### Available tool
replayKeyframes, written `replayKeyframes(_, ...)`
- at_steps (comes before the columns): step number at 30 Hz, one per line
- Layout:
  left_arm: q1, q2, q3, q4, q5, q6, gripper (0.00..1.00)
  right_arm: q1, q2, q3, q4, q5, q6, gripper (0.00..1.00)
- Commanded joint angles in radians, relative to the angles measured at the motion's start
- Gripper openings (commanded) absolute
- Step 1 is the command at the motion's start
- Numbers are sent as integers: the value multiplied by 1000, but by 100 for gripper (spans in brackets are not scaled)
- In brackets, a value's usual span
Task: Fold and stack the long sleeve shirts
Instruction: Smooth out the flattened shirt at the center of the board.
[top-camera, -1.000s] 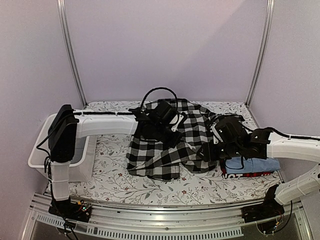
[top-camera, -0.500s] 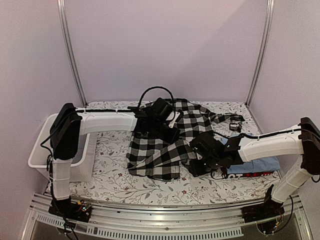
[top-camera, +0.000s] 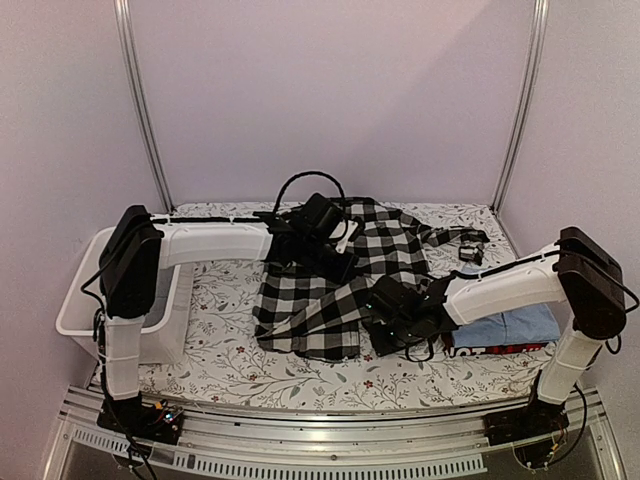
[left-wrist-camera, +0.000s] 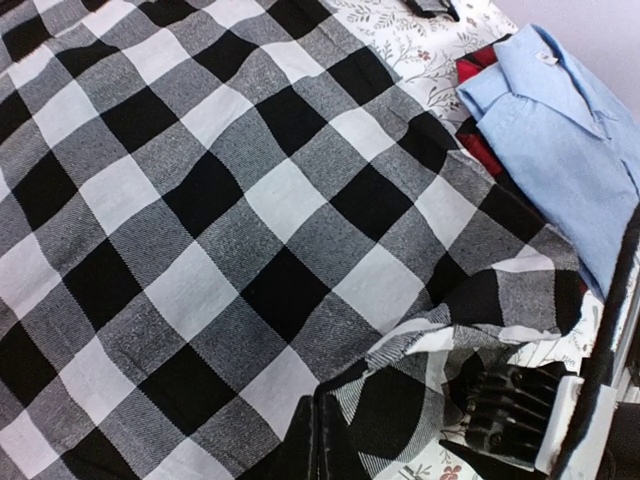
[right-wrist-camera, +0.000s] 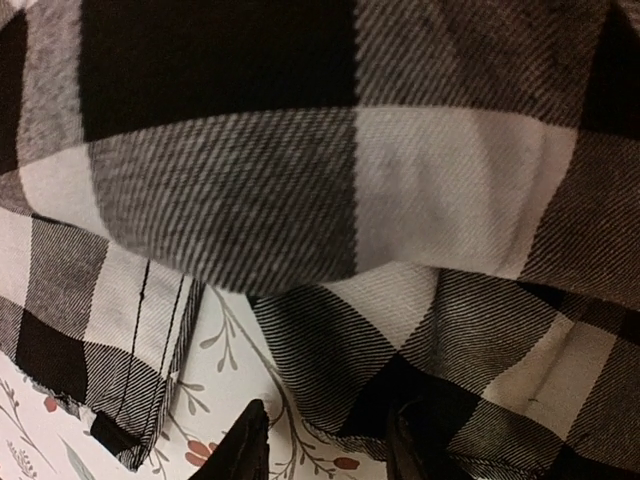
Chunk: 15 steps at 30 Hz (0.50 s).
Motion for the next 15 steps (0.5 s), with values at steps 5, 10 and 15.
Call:
replayKeyframes(5, 20, 0, -1, 33, 18, 2, 0, 6, 8, 88, -163, 87, 28, 3)
replayKeyframes(10, 23, -13, -11, 41, 21, 5, 0, 4, -99, 124, -181, -23, -58, 0)
replayKeyframes(15, 26, -25, -19, 48, 21, 6, 0, -14, -188, 127, -192, -142, -105, 0)
